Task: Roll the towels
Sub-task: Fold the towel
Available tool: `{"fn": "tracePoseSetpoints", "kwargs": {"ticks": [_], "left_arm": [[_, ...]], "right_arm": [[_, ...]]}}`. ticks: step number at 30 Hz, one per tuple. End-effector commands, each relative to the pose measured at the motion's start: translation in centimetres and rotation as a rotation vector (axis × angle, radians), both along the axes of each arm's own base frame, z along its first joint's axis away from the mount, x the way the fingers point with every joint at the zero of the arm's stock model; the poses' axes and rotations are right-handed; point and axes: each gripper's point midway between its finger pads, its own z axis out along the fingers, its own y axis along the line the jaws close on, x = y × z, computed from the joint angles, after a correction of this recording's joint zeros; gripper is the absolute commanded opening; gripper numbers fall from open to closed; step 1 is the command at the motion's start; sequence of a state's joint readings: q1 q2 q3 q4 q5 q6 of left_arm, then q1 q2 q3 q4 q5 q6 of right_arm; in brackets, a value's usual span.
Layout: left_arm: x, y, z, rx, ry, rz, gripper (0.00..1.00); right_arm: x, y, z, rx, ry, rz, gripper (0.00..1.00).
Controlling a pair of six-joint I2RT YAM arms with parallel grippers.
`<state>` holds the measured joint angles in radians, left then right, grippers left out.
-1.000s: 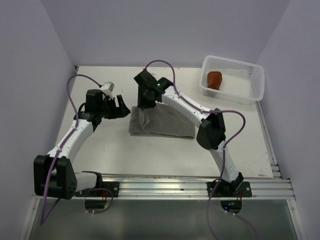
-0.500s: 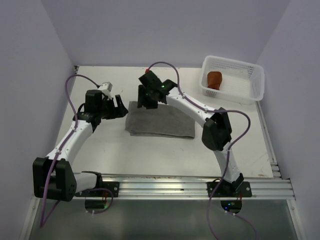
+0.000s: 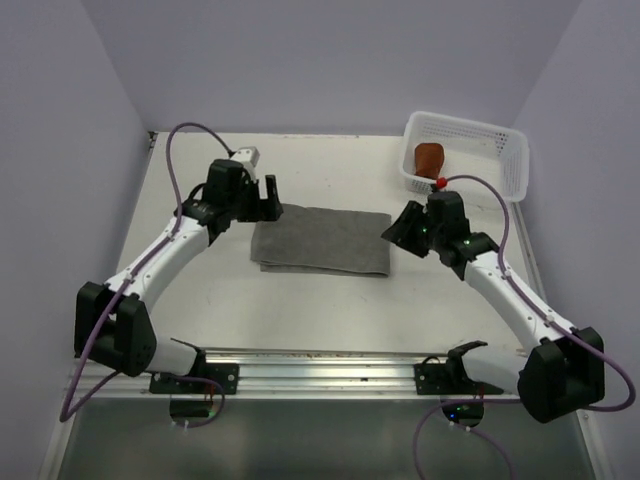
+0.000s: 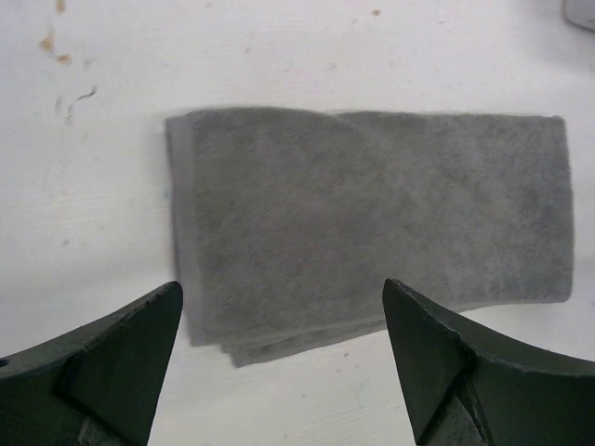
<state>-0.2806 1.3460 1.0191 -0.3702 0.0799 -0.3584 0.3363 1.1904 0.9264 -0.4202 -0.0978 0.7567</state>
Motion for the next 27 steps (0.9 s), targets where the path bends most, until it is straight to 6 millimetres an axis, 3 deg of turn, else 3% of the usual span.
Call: {"fn": "tracePoseSetpoints", "kwargs": {"ticks": [1,2,3,4,5,6,7,8,9,14,17,20,27], "left_arm": [[2.2,-4.8,2.9,-0.012,-0.045,-0.034,0.91],[2.4,-7.0,4.5,-0.004,-0.070,-0.060,0.91],[2.9,-8.3,3.0,0.022,-0.032,-0.072,0.91],[3.1,-9.5,3.0,0.029,-0.024,-0.085,0.90],[3.1,-11.7,4.2,0.032,-0.039,-0.112,0.90],[3.5,-13.1,2.7,0.048,-0.004,-0.124,0.89],[3.0,-14.9,2.4,0.050,0.008,-0.157,0.88],[3.5,-16.5,3.9,0.030,-0.019,-0.172,0.88],[3.9,-17.8,2.6,0.043,0.004,-0.184,0.88],[3.7,-25.3,2.2,0.043,0.006,-0.286,0.88],[3.2,-28.8,1.4,0.028,0.016,-0.337,0.88],[2.6,-31.2,0.2,0.021,0.036,-0.372,0.87],[2.4,-34.2,-2.2,-0.006,0.064,-0.408,0.83]], "right_arm": [[-1.1,-0.8,-3.6,0.056,0.031,-0.018,0.51],[-1.0,-1.1,-3.6,0.076,0.010,-0.029,0.50],[-0.9,-1.8,-4.2,0.092,0.014,-0.049,0.49],[-1.6,-2.3,-5.9,0.108,0.050,-0.070,0.49],[-1.1,-2.4,-6.1,0.131,0.034,-0.077,0.49],[-1.1,-2.5,-6.4,0.161,0.039,-0.074,0.49],[-1.3,-2.6,-7.3,0.169,0.053,-0.074,0.50],[-0.9,-2.6,-7.6,0.179,0.049,-0.072,0.51],[-1.1,-2.2,-7.9,0.202,0.058,-0.047,0.52],[-0.4,-1.5,-9.0,0.237,0.046,-0.025,0.53],[-0.6,-1.7,-10.5,0.215,0.078,-0.029,0.53],[-0.7,-1.5,-11.6,0.212,0.098,-0.013,0.53],[-2.2,-1.1,-13.7,0.234,0.124,0.009,0.50]]}}
